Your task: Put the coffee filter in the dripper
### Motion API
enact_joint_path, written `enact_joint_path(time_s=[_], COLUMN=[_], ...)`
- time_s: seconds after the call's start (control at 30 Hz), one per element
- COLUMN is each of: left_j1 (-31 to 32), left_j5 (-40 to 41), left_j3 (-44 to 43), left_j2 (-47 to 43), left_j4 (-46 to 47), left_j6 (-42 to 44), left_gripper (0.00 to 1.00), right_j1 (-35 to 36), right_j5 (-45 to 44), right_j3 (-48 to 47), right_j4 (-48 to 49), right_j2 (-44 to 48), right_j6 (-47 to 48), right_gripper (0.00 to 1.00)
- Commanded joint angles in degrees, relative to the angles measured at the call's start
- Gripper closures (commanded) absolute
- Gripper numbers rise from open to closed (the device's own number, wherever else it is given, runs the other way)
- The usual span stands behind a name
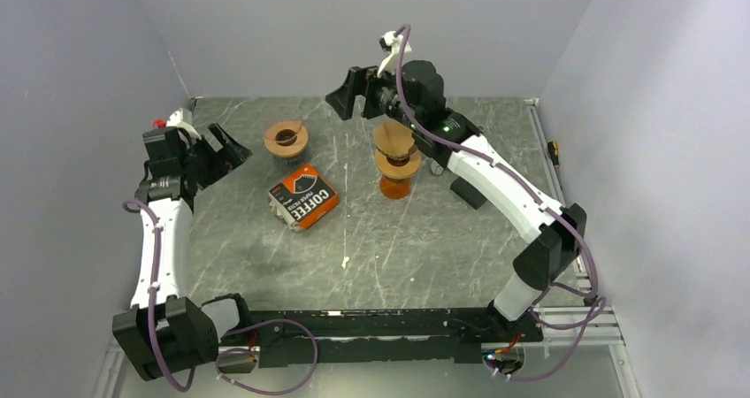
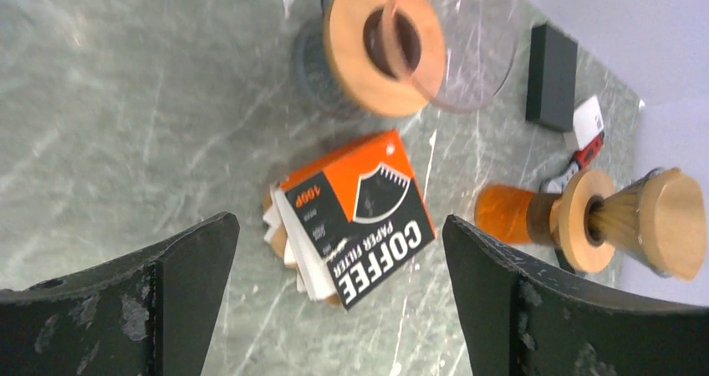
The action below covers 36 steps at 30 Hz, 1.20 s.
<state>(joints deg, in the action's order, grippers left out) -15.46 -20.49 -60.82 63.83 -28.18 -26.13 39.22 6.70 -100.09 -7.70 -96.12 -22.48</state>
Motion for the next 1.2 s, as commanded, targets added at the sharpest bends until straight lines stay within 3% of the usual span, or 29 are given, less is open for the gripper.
enact_joint_path(time_s=[0.0, 0.2, 0.33, 0.63, 1.17], left_j1=[-0.18, -0.02, -0.07, 0.7, 3.19], left_j5=[-7.04, -13.93, -14.68, -20.85, -20.47], left_j3=[6.2, 20.4, 25.25, 32.8, 33.34], left_j2=[-1.59, -3.61, -2.49, 9.44, 20.71], left_j4=[-1.34, 3.53, 3.79, 20.45, 31.66], left_j6=[-5.91, -16.27, -17.55, -25.19, -27.0], left_gripper=[0.04, 0.14, 0.21, 0.48, 0.55], right_j1=[-0.92, -3.82, -6.61, -9.64, -10.04], right_j5=[-0.63, -0.89, 1.38, 3.86, 4.94], right_j3=[5.91, 14.42, 18.15, 20.75, 21.99], right_j4=[-1.34, -2.3, -2.67, -2.57, -1.09], right_j2=[6.53, 13.58, 15.93, 17.83, 18.2], right_j6=[1.1, -0.32, -1.96, -2.62, -2.3], right_gripper=[0.0, 0.01, 0.01, 0.01, 0.01])
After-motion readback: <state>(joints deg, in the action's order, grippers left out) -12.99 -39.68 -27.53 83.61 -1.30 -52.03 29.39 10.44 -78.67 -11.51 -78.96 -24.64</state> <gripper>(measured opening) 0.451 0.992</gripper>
